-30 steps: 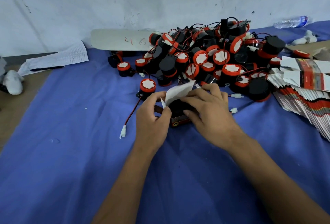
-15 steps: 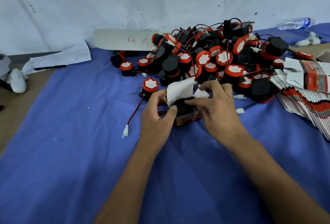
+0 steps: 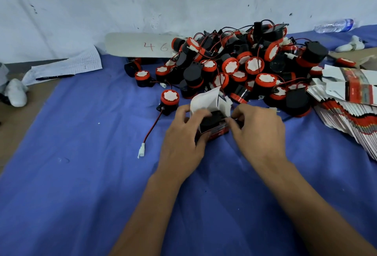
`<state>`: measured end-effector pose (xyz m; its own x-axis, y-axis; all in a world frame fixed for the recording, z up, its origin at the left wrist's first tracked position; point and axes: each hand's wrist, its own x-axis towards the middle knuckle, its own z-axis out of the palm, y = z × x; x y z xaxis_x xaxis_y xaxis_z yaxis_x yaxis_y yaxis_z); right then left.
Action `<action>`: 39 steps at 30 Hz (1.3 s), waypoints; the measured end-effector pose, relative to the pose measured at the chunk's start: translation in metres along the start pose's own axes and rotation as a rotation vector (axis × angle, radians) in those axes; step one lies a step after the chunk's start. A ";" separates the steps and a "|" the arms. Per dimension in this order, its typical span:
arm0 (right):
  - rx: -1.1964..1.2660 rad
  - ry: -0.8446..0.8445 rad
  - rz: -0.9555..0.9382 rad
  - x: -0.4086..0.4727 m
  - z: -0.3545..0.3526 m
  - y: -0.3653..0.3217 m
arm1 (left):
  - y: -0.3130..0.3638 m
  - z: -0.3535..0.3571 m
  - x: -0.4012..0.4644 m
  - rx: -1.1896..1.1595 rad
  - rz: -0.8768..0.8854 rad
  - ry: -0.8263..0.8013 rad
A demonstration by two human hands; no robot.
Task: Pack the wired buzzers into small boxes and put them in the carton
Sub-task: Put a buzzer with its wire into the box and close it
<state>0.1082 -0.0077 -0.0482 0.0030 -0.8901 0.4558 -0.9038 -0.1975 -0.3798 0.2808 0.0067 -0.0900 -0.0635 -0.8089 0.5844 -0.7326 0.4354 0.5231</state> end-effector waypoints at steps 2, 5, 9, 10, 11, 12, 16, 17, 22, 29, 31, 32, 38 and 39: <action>0.041 -0.055 -0.048 0.000 0.000 -0.001 | 0.001 0.001 -0.001 0.007 -0.019 -0.030; 0.023 -0.165 -0.104 -0.001 0.003 -0.003 | 0.003 0.001 -0.001 0.005 -0.037 -0.032; -0.045 -0.195 -0.101 0.000 0.002 -0.005 | 0.005 0.000 0.000 0.028 -0.065 -0.025; -0.047 -0.175 -0.078 -0.001 0.001 -0.006 | 0.006 -0.001 0.001 0.040 -0.070 -0.025; -0.052 -0.138 -0.041 -0.001 0.000 -0.006 | 0.006 -0.001 0.001 0.053 -0.072 -0.027; -0.068 -0.101 -0.003 -0.001 -0.002 -0.005 | 0.006 -0.002 0.001 0.063 -0.071 -0.029; -0.054 -0.083 0.070 0.009 -0.017 0.005 | 0.008 -0.004 0.002 0.077 -0.081 -0.035; 0.007 -0.104 0.043 0.011 -0.021 0.008 | 0.008 -0.005 0.002 0.080 -0.088 -0.037; 0.425 -0.244 -0.097 0.016 -0.032 0.001 | 0.008 -0.005 0.004 0.079 -0.077 -0.042; 0.338 -0.049 -0.099 0.019 -0.010 -0.005 | 0.004 -0.003 0.003 0.059 -0.064 -0.023; 0.297 -0.044 -0.118 0.018 -0.008 -0.004 | 0.002 -0.003 0.003 0.014 -0.073 -0.011; 0.280 -0.067 -0.142 0.017 -0.007 -0.005 | 0.002 -0.003 0.003 -0.012 -0.080 -0.007; -0.012 -0.202 -0.350 0.007 -0.002 -0.013 | 0.001 -0.004 0.004 -0.148 -0.101 0.022; -0.035 -0.217 -0.382 0.005 -0.002 -0.015 | 0.001 -0.004 0.005 -0.165 -0.099 0.018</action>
<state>0.1205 -0.0084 -0.0385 0.4259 -0.8223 0.3773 -0.8345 -0.5182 -0.1875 0.2825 0.0054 -0.0840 0.0165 -0.8444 0.5354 -0.6135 0.4142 0.6723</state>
